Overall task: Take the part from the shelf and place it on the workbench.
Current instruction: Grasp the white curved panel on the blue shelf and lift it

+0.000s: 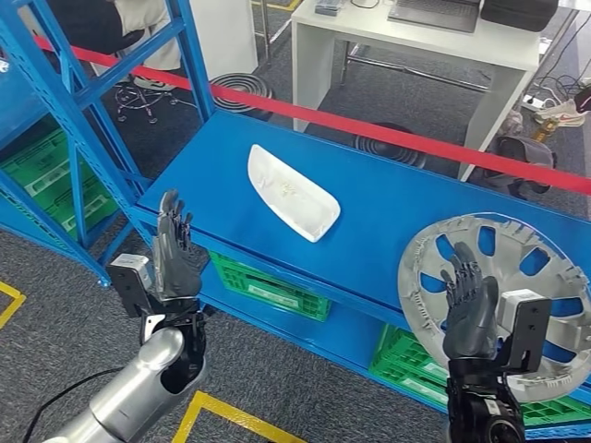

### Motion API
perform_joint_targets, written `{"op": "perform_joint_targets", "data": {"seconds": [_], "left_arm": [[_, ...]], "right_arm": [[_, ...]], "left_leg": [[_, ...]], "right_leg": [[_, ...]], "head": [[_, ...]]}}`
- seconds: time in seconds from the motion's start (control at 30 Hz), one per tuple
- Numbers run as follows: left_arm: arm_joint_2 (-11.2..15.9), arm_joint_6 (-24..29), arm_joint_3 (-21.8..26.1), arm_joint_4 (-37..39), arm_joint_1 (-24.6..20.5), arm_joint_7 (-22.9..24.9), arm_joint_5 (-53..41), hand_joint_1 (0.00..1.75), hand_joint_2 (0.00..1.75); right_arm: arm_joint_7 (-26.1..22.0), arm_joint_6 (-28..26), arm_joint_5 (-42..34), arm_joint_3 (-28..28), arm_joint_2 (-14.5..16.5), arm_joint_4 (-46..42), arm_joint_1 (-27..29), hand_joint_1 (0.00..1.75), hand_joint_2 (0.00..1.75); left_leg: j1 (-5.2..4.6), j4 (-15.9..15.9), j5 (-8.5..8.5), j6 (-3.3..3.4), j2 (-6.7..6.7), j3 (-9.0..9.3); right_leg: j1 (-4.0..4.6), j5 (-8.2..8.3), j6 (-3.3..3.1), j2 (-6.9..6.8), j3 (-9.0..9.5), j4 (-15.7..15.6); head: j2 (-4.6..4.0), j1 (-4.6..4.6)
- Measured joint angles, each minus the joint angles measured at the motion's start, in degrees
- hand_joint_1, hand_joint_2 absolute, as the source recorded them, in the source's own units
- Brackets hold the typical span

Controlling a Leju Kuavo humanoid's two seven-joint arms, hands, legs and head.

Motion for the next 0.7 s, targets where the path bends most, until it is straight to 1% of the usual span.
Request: {"op": "perform_joint_targets", "data": {"seconds": [0.03, 0.1, 0.27, 0.33, 0.47, 0.57, 0.7], "left_arm": [[0.01, -0.01, 0.00, 0.00, 0.00, 0.00, 0.02, 0.00, 0.00], [0.01, -0.07, 0.00, 0.00, 0.00, -0.01, 0.05, 0.00, 0.00], [0.01, -0.18, 0.00, 0.00, 0.00, -0.04, 0.28, 0.00, 0.00], [0.01, -0.19, 0.00, -0.01, 0.01, -0.09, 0.32, 0.00, 0.00], [0.01, -0.24, 0.00, -0.04, 0.06, -0.10, 0.26, 0.00, 0.00], [0.01, -0.29, 0.00, -0.05, 0.09, -0.07, 0.11, 0.00, 0.00], [0.02, -0.36, 0.00, -0.15, 0.09, 0.33, -0.26, 0.00, 0.00]], "right_arm": [[0.60, 0.25, 0.46, -0.02, -0.01, 0.00, 0.00, 0.00, 0.00], [1.74, 0.81, 1.39, -0.07, -0.01, 0.02, 0.00, 0.00, 0.00], [4.36, 2.56, 3.35, -0.17, -0.02, 0.26, -0.23, 0.00, 0.00], [6.34, 3.74, 4.67, -0.17, -0.07, 0.49, -0.73, 0.00, 0.00], [10.68, 6.43, 7.26, -0.21, -0.55, 0.97, -2.33, 0.00, 1.75], [13.35, 7.94, 8.45, -0.19, -1.04, 1.34, -3.45, 0.00, 1.75], [18.09, 11.70, 10.25, 0.09, -2.55, 2.49, -5.80, 0.00, 1.75]], "left_leg": [[0.00, 0.01, -0.02, 0.03, 0.00, 0.02], [-0.01, 0.01, -0.01, 0.06, 0.00, 0.05], [-0.01, -0.06, 0.12, 0.24, 0.02, 0.14], [0.00, -0.12, 0.19, 0.26, 0.03, 0.19], [0.03, -0.25, 0.30, 0.27, 0.02, 0.29], [0.04, -0.29, 0.32, 0.26, 0.02, 0.32], [0.05, -0.32, 0.32, 0.26, 0.03, 0.33]], "right_leg": [[-0.03, 0.02, 0.33, -0.02, 0.03, -0.07], [-0.04, 0.06, 0.63, -0.05, 0.04, -0.11], [-0.01, 0.13, 0.91, -0.04, 0.04, -0.11], [0.01, 0.18, 0.97, -0.04, 0.04, -0.10], [0.05, 0.21, 0.99, -0.05, 0.06, -0.08], [0.08, 0.21, 0.99, -0.04, 0.07, -0.07], [0.08, 0.21, 0.99, -0.04, 0.07, -0.06]], "head": [[0.00, 0.04], [0.00, 0.08], [0.00, 0.08], [0.00, 0.08], [0.00, 0.08], [0.00, 0.08], [0.00, 0.08]]}}
